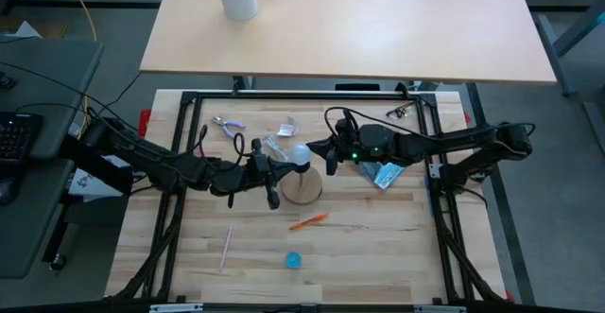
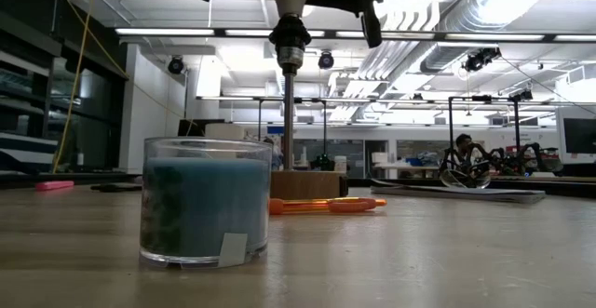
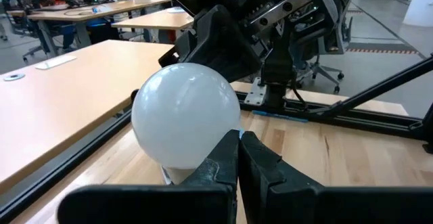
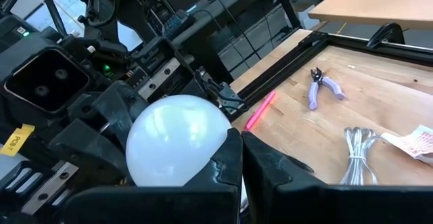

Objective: Screw lightbulb
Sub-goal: Insert the light bulb into the lamp

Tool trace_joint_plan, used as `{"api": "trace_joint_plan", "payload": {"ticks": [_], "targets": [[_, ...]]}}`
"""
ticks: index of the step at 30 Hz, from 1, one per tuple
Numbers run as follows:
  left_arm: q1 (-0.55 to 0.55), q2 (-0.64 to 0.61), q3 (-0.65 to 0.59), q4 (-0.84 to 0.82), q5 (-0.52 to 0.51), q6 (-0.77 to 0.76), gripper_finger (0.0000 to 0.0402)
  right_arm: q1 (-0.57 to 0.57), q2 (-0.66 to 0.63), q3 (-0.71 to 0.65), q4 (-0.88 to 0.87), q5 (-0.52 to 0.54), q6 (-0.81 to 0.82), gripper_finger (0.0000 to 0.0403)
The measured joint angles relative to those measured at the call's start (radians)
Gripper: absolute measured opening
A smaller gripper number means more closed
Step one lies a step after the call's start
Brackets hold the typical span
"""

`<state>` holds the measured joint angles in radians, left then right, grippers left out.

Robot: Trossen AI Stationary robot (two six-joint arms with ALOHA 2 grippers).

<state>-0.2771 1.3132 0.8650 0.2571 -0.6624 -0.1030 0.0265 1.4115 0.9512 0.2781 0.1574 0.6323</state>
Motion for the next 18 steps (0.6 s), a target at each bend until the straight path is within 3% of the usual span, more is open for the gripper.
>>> {"api": "trace_joint_plan", "payload": {"ticks": [18], "targets": [[0.0, -0.002, 0.0, -0.013, -0.02, 0.003, 0.0, 0.013, -0.02, 0.0, -0.035, -0.002, 0.023, 0.0]]}}
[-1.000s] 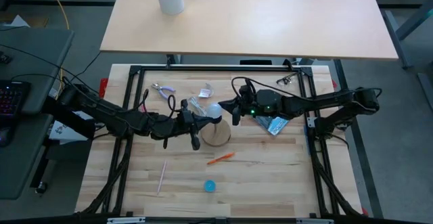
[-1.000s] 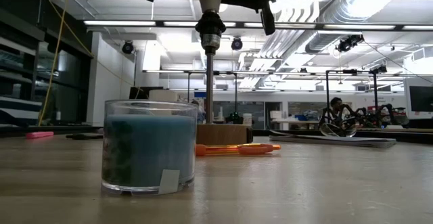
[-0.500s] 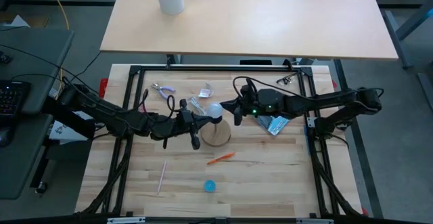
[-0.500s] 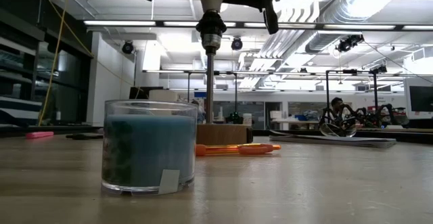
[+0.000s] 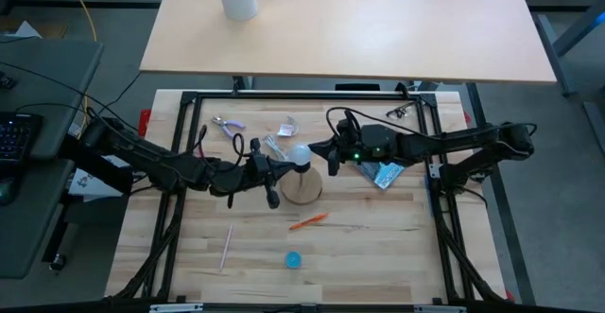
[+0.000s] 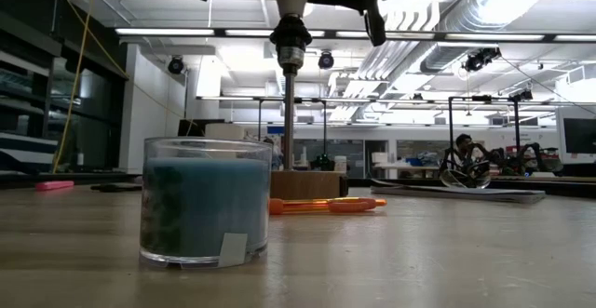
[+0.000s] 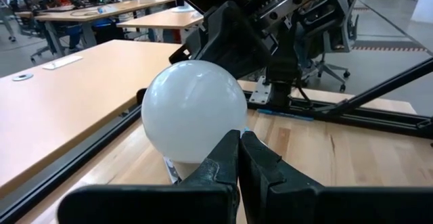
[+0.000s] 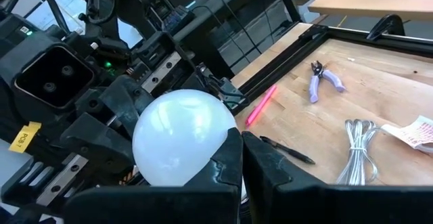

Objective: Screw lightbulb
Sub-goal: Insert the light bulb into the lamp

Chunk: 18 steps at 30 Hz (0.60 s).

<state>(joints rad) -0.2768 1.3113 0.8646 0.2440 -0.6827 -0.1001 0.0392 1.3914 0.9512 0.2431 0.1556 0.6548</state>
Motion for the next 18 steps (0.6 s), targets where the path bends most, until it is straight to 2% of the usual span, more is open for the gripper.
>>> {"api": "trace_joint_plan", "payload": {"ticks": [7, 18], "targets": [[0.0, -0.003, 0.0, -0.004, -0.008, 0.023, 0.0, 0.007, -0.011, 0.0, -0.012, 0.002, 0.007, 0.0], [0.003, -0.018, -0.001, -0.016, -0.097, 0.026, 0.0, 0.021, -0.023, 0.0, -0.041, -0.01, 0.023, 0.0]]}}
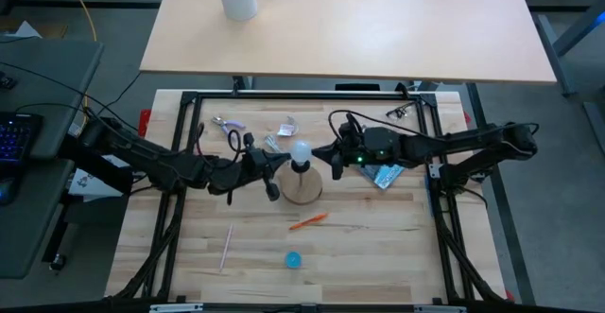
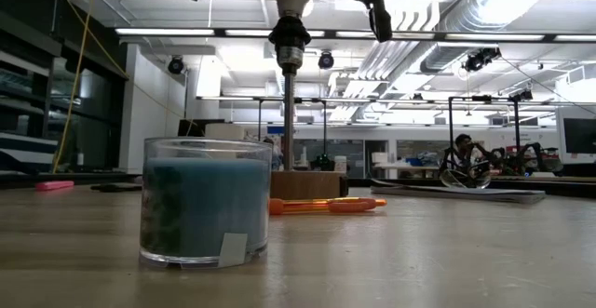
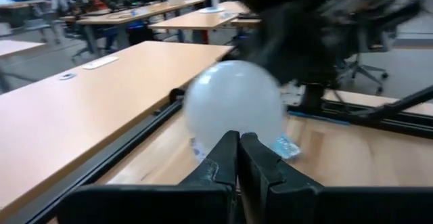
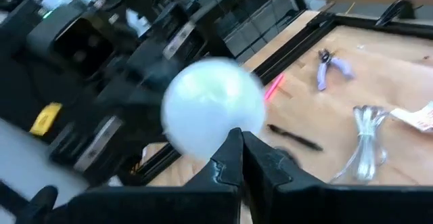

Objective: Screw lightbulb
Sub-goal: Insert the light bulb into the lamp

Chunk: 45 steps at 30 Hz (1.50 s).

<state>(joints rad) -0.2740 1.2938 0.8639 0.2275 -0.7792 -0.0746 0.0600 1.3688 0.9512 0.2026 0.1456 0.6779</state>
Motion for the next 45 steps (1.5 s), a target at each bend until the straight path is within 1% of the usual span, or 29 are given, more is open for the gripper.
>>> {"api": "trace_joint_plan", "payload": {"ticks": [2, 4, 8, 13, 20, 24, 28, 31, 34, 36, 38, 41, 45], "targets": [[0.005, 0.0, -0.001, -0.003, -0.022, -0.002, 0.0, 0.012, -0.001, 0.0, 0.0, -0.05, 0.004, 0.0], [0.008, 0.005, 0.001, 0.004, 0.0, -0.01, 0.0, 0.031, 0.004, 0.003, 0.017, -0.066, 0.003, 0.0], [0.009, 0.003, -0.001, 0.001, 0.023, -0.026, 0.0, 0.045, 0.002, 0.002, 0.011, -0.022, -0.001, 0.0], [0.008, 0.003, 0.001, 0.003, 0.043, -0.027, 0.0, 0.058, 0.004, 0.003, 0.002, 0.005, -0.002, 0.0], [0.007, 0.003, 0.001, -0.016, 0.033, -0.027, 0.0, 0.057, 0.004, 0.002, 0.0, 0.009, -0.001, 0.0], [0.008, 0.003, 0.001, -0.043, 0.01, -0.026, 0.0, 0.056, 0.004, 0.002, -0.002, -0.01, -0.001, 0.0], [0.008, 0.003, 0.001, -0.063, 0.01, -0.026, 0.0, 0.061, 0.004, 0.002, -0.002, -0.014, -0.004, 0.0], [0.007, -0.001, 0.001, -0.081, 0.006, -0.026, 0.0, 0.069, 0.003, 0.002, -0.003, -0.045, -0.005, 0.0], [0.007, -0.018, 0.001, -0.111, -0.027, -0.026, 0.0, 0.085, -0.015, 0.001, -0.031, -0.047, -0.021, 0.0], [0.007, -0.044, 0.001, -0.142, -0.051, -0.026, 0.0, 0.089, -0.04, 0.001, -0.076, -0.038, -0.027, 0.0], [0.009, -0.069, 0.001, -0.184, -0.068, -0.026, 0.0, 0.088, -0.064, 0.001, -0.132, 0.003, -0.027, 0.0], [0.02, -0.088, 0.001, -0.241, -0.05, -0.05, 0.0, 0.072, -0.082, 0.001, -0.155, 0.067, -0.031, 0.0], [0.038, -0.071, 0.001, -0.26, 0.05, -0.123, 0.0, 0.037, -0.085, 0.001, -0.138, 0.074, -0.03, 0.0]]}}
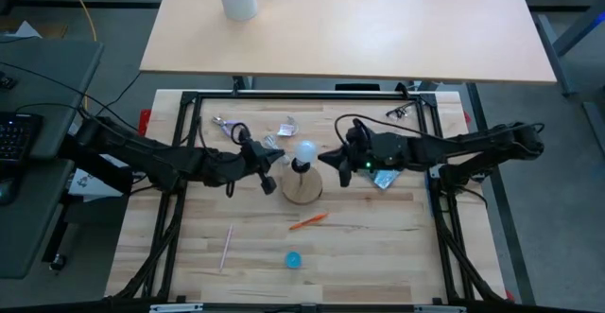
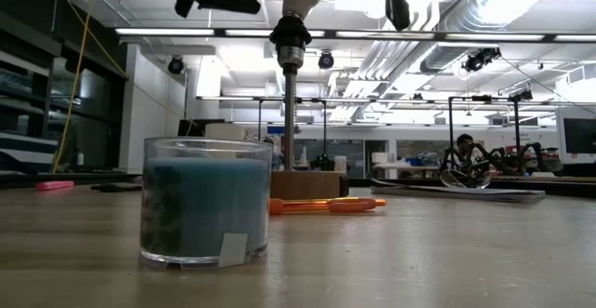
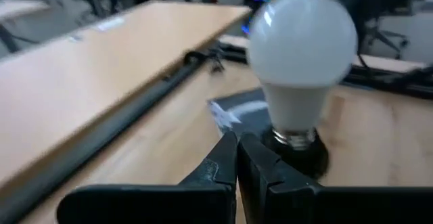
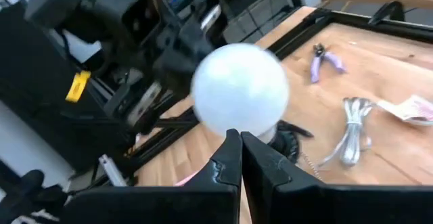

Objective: Screw lightbulb
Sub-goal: Insert the light bulb into the lamp

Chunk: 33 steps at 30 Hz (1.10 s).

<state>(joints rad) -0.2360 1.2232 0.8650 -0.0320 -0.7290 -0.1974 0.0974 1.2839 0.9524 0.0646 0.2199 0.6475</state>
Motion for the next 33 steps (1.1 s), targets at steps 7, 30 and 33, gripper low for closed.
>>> {"api": "trace_joint_plan", "payload": {"ticks": [7, 30, 33], "targets": [[0.0, 0.074, 0.0, -0.001, 0.054, -0.037, 0.0, -0.021, 0.005, 0.0, -0.001, 0.014, -0.006, 0.0], [0.001, 0.13, 0.0, 0.019, 0.067, -0.08, 0.0, -0.021, 0.005, 0.0, 0.028, -0.018, -0.019, 0.0], [0.001, 0.13, 0.0, 0.031, 0.067, -0.08, 0.0, -0.021, 0.007, 0.0, 0.031, -0.019, -0.019, 0.0]]}}
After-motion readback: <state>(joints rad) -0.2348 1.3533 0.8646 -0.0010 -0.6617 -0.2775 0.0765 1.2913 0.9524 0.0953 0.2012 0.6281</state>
